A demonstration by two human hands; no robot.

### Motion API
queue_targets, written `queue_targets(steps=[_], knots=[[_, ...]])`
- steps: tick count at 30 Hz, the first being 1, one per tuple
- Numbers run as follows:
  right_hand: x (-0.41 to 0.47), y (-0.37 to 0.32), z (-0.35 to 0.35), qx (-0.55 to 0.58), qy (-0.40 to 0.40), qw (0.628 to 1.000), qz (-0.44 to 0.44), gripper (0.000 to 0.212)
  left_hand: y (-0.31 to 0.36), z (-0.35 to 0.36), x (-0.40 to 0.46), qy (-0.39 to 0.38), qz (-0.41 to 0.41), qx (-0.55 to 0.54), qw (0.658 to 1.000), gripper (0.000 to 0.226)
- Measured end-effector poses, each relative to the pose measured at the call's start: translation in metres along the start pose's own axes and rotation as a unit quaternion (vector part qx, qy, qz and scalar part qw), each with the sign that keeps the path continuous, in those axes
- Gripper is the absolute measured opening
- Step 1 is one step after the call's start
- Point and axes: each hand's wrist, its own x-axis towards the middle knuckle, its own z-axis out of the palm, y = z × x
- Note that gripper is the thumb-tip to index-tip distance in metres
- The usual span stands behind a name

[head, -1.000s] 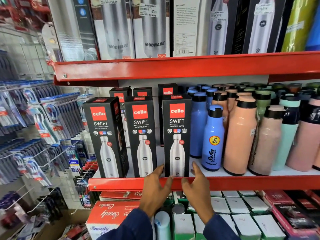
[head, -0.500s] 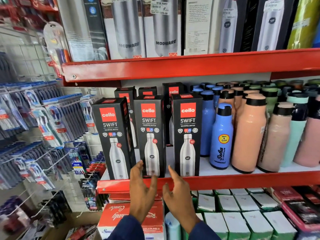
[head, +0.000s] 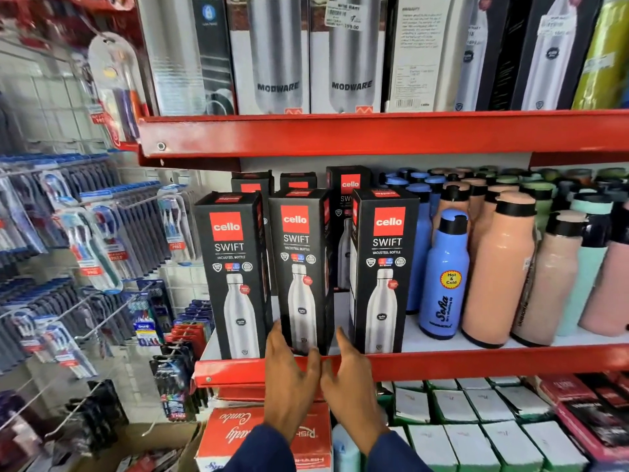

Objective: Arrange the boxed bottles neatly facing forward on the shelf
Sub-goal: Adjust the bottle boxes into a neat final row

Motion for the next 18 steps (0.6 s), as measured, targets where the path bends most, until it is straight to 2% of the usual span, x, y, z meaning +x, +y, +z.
queue_targets(steps=[4,7,11,18], knots=[[0.006,0.000,0.003,-0.016,-0.008,1.000,0.001,0.058,0.000,0.000,0.010,-0.041,-0.025,0.003,0.999,0.084],[0.013,0.003,0.004,-0.024,-0.015,1.000,0.005,0.059,-0.002,-0.001,0.013,-0.039,-0.025,0.016,0.999,0.077],[0.017,0.015,0.004,-0.037,-0.014,0.999,-0.005,0.059,-0.008,-0.008,0.011,-0.024,0.011,0.012,1.000,0.057],[0.018,0.018,-0.001,-0.027,-0.031,0.999,-0.009,0.060,-0.016,-0.017,0.009,-0.005,0.006,-0.009,1.000,0.043]])
